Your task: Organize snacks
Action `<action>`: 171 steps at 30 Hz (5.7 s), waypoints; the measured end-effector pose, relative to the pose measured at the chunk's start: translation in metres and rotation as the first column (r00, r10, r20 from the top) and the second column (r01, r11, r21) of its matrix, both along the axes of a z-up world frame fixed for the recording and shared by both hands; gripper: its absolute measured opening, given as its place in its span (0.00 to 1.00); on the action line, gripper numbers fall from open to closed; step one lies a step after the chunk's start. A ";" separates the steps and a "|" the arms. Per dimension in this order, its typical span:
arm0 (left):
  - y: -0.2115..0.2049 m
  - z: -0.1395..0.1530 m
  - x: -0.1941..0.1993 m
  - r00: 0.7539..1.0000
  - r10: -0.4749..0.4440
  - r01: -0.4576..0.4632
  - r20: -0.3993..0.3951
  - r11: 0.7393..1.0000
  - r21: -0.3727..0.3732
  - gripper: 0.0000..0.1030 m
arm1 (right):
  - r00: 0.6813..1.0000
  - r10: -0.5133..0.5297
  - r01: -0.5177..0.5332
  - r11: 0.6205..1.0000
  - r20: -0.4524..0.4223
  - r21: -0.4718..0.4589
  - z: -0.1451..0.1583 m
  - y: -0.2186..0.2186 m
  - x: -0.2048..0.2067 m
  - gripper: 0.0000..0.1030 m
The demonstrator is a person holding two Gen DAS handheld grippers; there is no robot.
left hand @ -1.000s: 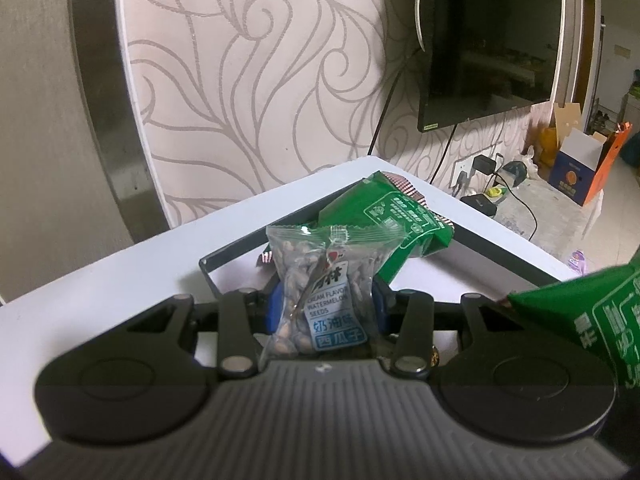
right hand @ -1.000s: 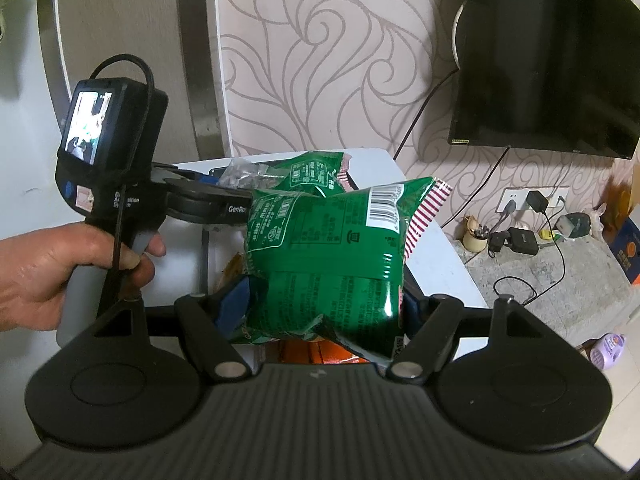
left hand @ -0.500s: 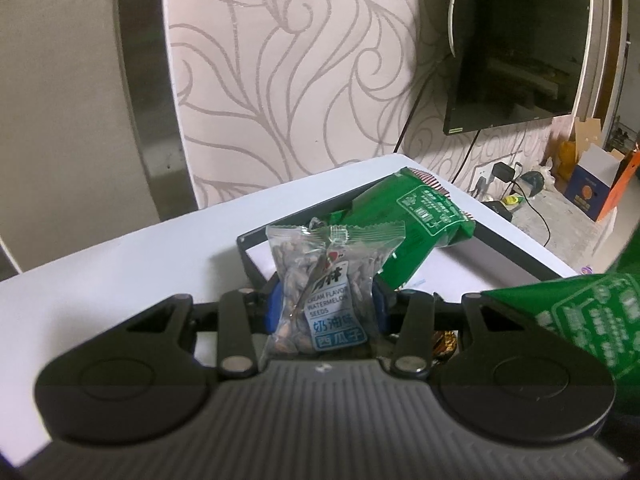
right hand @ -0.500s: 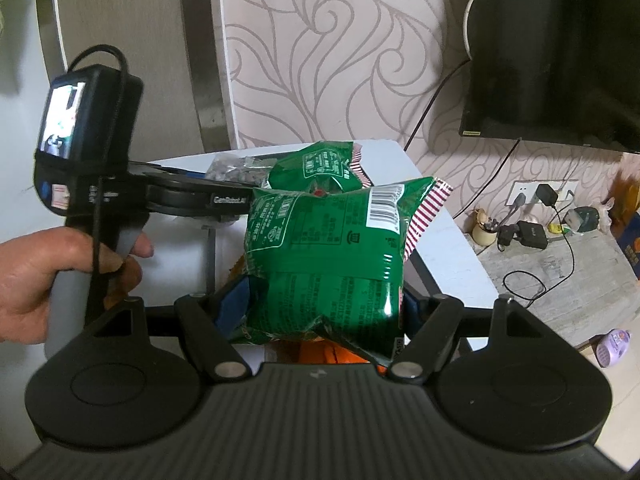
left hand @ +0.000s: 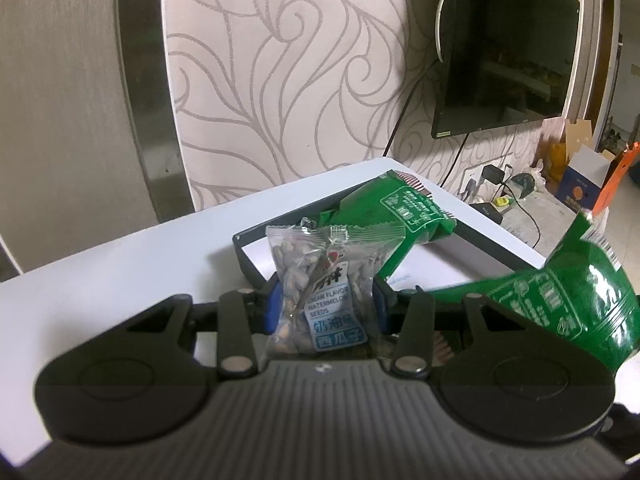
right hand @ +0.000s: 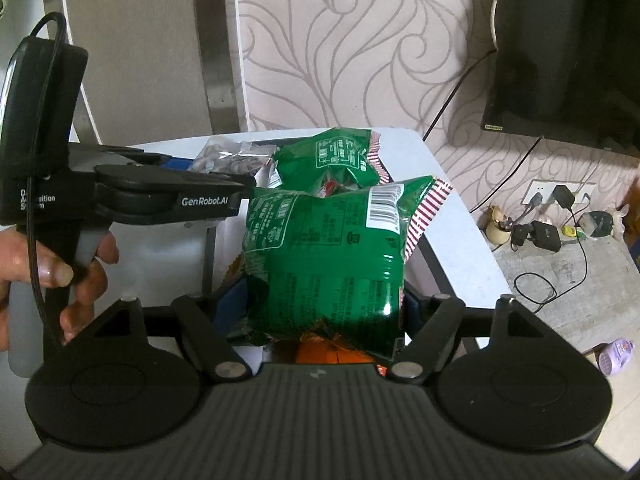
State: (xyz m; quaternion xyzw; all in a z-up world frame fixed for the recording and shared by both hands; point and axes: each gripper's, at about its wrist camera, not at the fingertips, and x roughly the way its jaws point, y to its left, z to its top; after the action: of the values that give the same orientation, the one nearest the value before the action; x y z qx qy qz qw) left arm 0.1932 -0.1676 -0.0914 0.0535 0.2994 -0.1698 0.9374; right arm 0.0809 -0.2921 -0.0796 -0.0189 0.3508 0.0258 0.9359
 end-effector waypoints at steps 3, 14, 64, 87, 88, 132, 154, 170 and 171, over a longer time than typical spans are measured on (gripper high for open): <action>-0.001 0.000 -0.001 1.000 -0.001 0.001 0.002 1.000 -0.002 0.46 | 1.000 0.005 -0.005 1.000 -0.006 0.006 0.002 -0.002 -0.003 0.85; -0.005 0.007 -0.019 1.000 -0.015 0.015 0.019 1.000 -0.018 0.47 | 0.999 0.035 -0.036 0.999 -0.015 -0.036 0.015 0.005 -0.036 0.91; 0.083 0.005 -0.124 0.999 -0.028 0.029 -0.016 0.999 0.033 0.71 | 0.985 -0.164 0.159 0.983 0.059 0.088 0.039 0.104 -0.165 0.94; 0.059 -0.041 -0.080 0.997 -0.011 0.006 -0.078 0.998 -0.059 0.55 | 0.997 -0.059 0.056 0.997 0.049 0.057 0.037 0.050 -0.132 0.94; 0.063 -0.040 -0.079 0.996 -0.011 0.004 -0.088 0.997 -0.075 0.52 | 0.998 -0.053 0.050 0.997 0.044 0.060 0.035 0.051 -0.129 0.94; 0.089 -0.005 -0.086 0.998 0.009 -0.014 -0.057 0.996 -0.085 0.47 | 0.901 0.431 -0.434 0.897 -0.050 -0.085 -0.036 0.110 0.001 0.57; -0.018 0.033 -0.017 0.993 -0.114 0.115 0.017 0.993 -0.041 0.48 | 0.993 0.089 -0.077 0.985 0.074 -0.155 0.017 0.031 0.048 0.61; -0.007 0.038 -0.050 0.993 -0.108 0.110 0.036 0.993 -0.038 0.48 | 0.986 0.022 0.002 0.991 0.168 -0.136 0.022 0.028 -0.013 0.74; -0.007 0.039 -0.054 0.993 -0.112 0.113 0.037 0.993 -0.042 0.48 | 0.985 0.004 0.018 0.992 0.172 -0.126 0.023 0.027 -0.022 0.74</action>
State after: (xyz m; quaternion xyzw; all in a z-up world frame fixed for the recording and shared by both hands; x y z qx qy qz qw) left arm 0.1391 -0.1745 -0.0519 0.0528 0.2756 -0.2279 0.9324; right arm 0.0587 -0.2654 -0.0561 -0.0794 0.2700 -0.0018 0.9596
